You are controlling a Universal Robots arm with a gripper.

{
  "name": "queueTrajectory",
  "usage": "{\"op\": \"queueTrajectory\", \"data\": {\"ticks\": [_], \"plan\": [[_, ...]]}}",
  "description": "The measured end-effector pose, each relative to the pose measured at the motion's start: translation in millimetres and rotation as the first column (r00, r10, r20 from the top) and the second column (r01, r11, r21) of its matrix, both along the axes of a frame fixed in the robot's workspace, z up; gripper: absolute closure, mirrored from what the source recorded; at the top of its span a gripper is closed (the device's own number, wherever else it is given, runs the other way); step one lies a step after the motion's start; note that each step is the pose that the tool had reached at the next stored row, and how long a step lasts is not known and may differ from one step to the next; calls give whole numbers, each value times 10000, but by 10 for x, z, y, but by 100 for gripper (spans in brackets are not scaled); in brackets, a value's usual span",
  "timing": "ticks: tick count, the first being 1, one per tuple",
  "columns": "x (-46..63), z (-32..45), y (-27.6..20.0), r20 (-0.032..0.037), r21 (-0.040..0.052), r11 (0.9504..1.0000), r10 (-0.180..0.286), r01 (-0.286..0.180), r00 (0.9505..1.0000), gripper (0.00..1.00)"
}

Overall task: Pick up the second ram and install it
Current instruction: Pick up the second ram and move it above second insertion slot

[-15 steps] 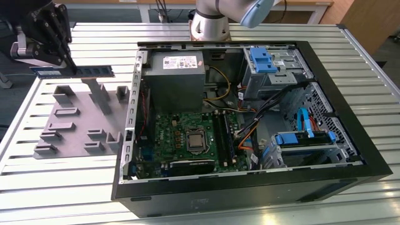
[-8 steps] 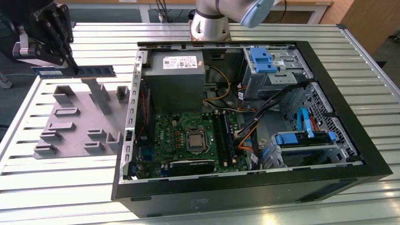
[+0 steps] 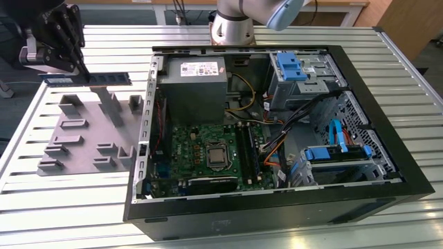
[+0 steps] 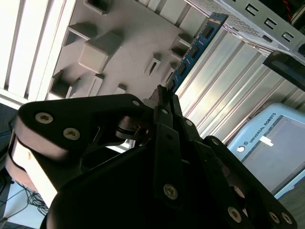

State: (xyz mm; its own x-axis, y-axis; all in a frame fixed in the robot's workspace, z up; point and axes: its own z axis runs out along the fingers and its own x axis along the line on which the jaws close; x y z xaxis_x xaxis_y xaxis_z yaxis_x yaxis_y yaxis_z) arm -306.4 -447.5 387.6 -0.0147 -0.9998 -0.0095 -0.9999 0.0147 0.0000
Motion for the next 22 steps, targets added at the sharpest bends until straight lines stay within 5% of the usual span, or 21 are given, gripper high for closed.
{"op": "queueTrajectory", "data": {"ticks": [22], "plan": [[270, 0, 0, 1, 1, 10000, 0, 0, 10000, 86]]}}
